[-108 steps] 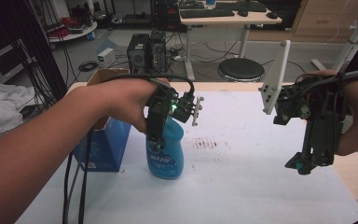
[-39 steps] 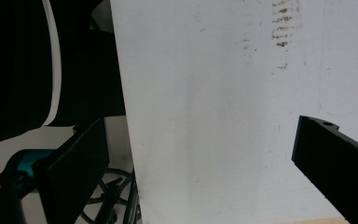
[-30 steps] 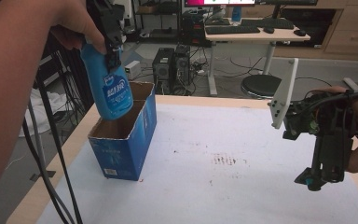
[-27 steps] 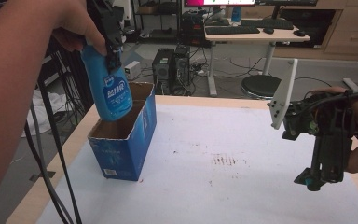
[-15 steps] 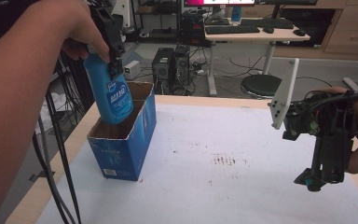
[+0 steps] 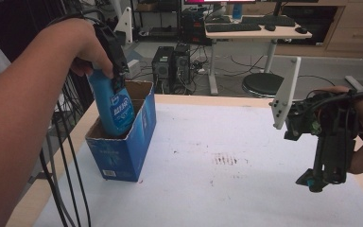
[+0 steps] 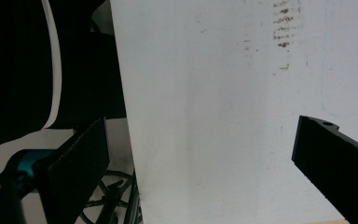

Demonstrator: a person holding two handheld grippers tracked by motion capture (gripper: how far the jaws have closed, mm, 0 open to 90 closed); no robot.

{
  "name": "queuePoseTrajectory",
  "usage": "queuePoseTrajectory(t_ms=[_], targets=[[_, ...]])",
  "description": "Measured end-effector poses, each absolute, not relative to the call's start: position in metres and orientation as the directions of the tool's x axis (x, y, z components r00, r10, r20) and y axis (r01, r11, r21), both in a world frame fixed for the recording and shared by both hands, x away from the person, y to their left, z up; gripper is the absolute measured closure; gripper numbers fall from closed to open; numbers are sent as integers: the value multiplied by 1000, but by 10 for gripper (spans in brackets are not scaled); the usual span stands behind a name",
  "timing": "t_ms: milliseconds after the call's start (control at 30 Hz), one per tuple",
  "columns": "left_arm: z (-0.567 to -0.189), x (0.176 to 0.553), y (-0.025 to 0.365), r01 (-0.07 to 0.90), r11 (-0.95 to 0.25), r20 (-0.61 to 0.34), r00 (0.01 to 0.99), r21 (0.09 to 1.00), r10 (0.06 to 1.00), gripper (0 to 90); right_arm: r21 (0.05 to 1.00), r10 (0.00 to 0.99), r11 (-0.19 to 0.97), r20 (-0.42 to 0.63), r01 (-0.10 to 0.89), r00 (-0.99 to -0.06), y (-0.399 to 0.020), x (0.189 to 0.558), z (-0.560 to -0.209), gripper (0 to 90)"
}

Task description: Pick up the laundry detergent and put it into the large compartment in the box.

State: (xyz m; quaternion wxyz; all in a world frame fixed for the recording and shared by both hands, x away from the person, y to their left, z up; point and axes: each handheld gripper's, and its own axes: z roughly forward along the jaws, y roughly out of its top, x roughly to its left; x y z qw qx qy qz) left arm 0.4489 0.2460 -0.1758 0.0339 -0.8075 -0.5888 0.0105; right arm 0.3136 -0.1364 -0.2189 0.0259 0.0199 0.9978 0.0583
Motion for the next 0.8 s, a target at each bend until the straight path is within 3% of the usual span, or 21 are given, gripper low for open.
queuePoseTrajectory(t_ms=[667,800], targets=[[-224,451,245,901,-424,29,428,-89,903,385,111,48,993,-47,43,-998,-137,314,-219,32],[-237,451,241,820,-564,49,570,-98,820,385,107,52,993,-45,46,-998,-137,314,-220,32]])
